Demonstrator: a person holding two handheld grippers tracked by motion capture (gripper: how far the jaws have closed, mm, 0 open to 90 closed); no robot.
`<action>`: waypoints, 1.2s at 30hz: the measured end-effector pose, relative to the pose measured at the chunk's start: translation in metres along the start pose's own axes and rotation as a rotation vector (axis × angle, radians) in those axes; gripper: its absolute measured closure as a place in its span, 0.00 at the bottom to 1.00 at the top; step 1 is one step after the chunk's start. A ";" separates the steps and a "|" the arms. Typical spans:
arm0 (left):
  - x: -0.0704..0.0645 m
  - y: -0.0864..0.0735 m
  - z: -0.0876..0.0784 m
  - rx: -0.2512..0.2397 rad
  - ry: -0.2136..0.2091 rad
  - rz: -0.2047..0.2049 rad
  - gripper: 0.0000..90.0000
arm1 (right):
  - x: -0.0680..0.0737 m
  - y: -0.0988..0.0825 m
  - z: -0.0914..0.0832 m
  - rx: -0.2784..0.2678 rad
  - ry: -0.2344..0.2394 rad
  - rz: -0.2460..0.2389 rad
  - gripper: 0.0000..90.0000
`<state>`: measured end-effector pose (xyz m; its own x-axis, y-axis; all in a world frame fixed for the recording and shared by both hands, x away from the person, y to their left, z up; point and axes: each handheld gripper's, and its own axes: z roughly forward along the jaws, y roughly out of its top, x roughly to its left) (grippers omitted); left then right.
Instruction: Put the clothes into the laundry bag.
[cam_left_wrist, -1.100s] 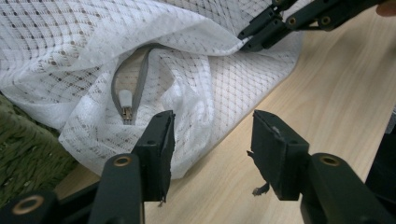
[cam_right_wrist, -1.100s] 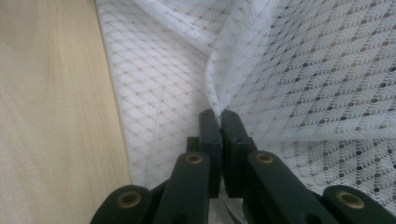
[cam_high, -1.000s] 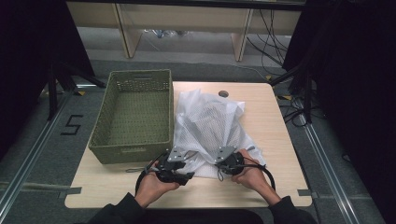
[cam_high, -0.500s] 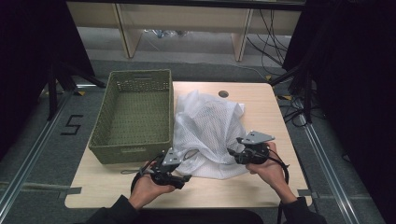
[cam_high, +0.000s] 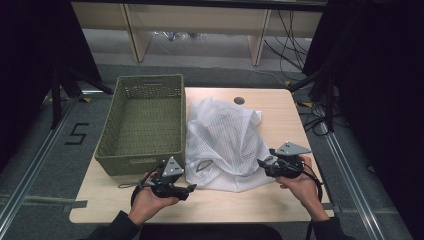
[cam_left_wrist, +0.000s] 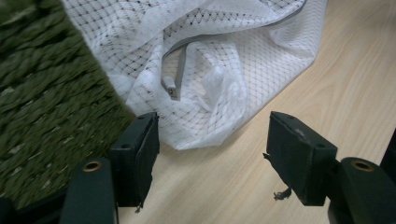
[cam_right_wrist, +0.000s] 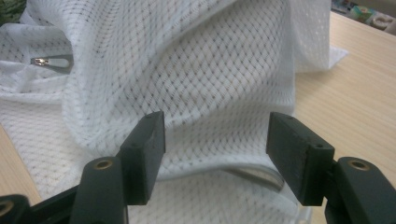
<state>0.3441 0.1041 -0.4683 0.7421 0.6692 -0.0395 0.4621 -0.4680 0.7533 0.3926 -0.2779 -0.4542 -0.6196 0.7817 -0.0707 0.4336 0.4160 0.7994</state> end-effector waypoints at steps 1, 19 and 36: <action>0.001 -0.001 -0.002 0.003 -0.002 0.003 0.38 | -0.002 -0.001 -0.001 -0.013 -0.014 -0.010 0.43; 0.016 -0.026 -0.032 0.005 0.051 -0.049 0.34 | -0.018 -0.045 -0.034 0.055 -0.092 0.082 0.41; 0.010 -0.041 -0.050 -0.018 0.058 -0.029 0.27 | 0.013 -0.067 -0.057 0.092 0.011 0.086 0.39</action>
<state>0.3087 0.1590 -0.4674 0.6988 0.7149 -0.0240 0.4738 -0.4375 0.7643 0.3182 -0.3215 -0.4746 -0.5849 0.8111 0.0027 0.5429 0.3890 0.7443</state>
